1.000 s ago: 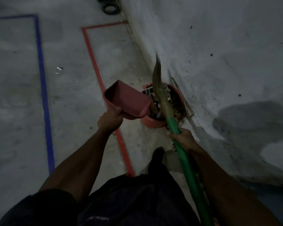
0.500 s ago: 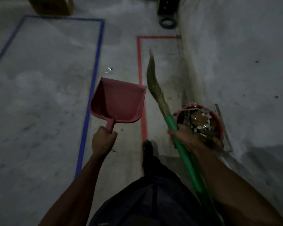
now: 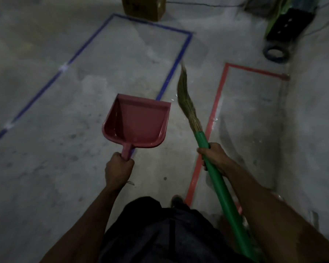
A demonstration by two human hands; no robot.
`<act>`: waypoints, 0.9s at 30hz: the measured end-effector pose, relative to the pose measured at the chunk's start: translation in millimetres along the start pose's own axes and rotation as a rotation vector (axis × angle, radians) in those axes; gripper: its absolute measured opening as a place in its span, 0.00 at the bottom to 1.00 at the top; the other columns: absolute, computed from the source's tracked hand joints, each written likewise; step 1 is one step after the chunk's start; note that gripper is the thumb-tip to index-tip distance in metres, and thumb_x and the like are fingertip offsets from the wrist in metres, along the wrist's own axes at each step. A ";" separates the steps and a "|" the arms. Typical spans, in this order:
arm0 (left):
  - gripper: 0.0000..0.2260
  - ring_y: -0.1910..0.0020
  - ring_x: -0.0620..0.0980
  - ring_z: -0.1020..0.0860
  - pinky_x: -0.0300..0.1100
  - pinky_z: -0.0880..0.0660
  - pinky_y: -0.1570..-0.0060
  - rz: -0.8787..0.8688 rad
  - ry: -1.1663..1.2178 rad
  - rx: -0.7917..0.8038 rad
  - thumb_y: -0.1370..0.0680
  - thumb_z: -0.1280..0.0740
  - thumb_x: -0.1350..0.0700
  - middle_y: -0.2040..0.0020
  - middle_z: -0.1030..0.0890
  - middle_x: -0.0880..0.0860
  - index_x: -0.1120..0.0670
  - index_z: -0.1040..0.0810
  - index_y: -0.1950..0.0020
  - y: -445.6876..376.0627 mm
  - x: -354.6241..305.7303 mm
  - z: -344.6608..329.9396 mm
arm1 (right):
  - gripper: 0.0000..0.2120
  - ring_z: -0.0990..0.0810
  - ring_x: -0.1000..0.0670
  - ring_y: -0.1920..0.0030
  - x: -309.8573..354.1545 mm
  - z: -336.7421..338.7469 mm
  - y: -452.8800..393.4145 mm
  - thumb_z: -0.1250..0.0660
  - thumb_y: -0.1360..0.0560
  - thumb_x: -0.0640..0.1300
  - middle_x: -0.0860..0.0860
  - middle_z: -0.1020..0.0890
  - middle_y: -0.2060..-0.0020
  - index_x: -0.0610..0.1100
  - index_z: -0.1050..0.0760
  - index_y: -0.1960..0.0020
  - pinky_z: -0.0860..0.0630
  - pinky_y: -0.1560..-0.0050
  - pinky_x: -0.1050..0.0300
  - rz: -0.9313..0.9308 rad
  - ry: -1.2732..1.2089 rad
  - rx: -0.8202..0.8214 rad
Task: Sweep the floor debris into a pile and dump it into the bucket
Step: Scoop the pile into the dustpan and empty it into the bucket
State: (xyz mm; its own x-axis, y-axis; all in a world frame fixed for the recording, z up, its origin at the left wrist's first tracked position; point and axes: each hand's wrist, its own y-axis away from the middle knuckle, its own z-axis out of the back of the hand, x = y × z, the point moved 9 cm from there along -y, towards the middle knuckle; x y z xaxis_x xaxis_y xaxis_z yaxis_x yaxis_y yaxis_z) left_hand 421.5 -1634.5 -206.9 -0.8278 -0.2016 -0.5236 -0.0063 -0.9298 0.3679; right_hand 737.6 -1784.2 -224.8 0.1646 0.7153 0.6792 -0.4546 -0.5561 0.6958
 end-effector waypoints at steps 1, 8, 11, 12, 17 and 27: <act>0.08 0.63 0.57 0.23 0.45 0.30 0.64 0.009 0.014 -0.005 0.30 0.33 0.54 0.63 0.22 0.55 0.57 0.27 0.57 -12.5 -7.1 1.7 | 0.12 0.25 0.47 0.72 15.7 -2.6 -11.1 0.34 0.22 0.39 0.41 0.25 0.63 0.34 0.30 0.43 0.26 0.74 0.57 0.003 0.007 0.016; 0.07 0.63 0.55 0.23 0.43 0.33 0.67 0.044 0.048 -0.015 0.28 0.33 0.55 0.62 0.23 0.55 0.57 0.28 0.57 -120.8 -58.8 -0.4 | 0.10 0.25 0.48 0.71 102.4 -18.2 -98.2 0.33 0.22 0.40 0.42 0.25 0.62 0.36 0.30 0.44 0.27 0.76 0.59 -0.011 0.041 0.050; 0.08 0.61 0.58 0.22 0.45 0.28 0.63 0.050 0.012 0.022 0.29 0.33 0.53 0.61 0.22 0.56 0.57 0.27 0.56 -189.5 -82.3 -10.3 | 0.11 0.25 0.48 0.71 133.5 -26.1 -144.0 0.33 0.22 0.40 0.41 0.25 0.62 0.36 0.31 0.44 0.27 0.76 0.59 -0.024 0.051 0.022; 0.09 0.61 0.58 0.22 0.46 0.27 0.61 0.047 -0.006 0.039 0.30 0.34 0.53 0.61 0.22 0.56 0.57 0.27 0.56 -215.0 -90.1 -14.3 | 0.11 0.25 0.48 0.71 143.7 -29.4 -161.7 0.33 0.22 0.39 0.41 0.25 0.63 0.36 0.31 0.44 0.27 0.76 0.59 -0.031 0.054 0.005; 0.09 0.61 0.56 0.24 0.46 0.27 0.58 0.018 -0.114 0.142 0.28 0.35 0.53 0.60 0.23 0.55 0.59 0.28 0.55 -337.4 -138.6 -21.2 | 0.12 0.25 0.47 0.70 200.7 -49.5 -236.8 0.32 0.24 0.36 0.41 0.25 0.62 0.37 0.31 0.44 0.27 0.75 0.59 -0.111 0.062 -0.055; 0.11 0.55 0.61 0.21 0.44 0.31 0.60 -0.048 -0.318 0.268 0.25 0.35 0.57 0.57 0.24 0.59 0.62 0.31 0.49 -520.5 -199.1 -53.8 | 0.15 0.21 0.47 0.70 278.3 -102.8 -377.6 0.34 0.26 0.36 0.38 0.20 0.57 0.41 0.32 0.41 0.23 0.71 0.55 -0.220 0.055 -0.086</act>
State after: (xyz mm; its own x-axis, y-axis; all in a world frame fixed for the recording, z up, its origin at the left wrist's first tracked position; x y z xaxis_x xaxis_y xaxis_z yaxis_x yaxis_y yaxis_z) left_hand 619.8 -1126.9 -335.5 -0.9546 -0.0159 -0.2976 -0.1604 -0.8141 0.5581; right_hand 865.0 -1331.6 -322.6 0.2215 0.8386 0.4977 -0.4864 -0.3473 0.8017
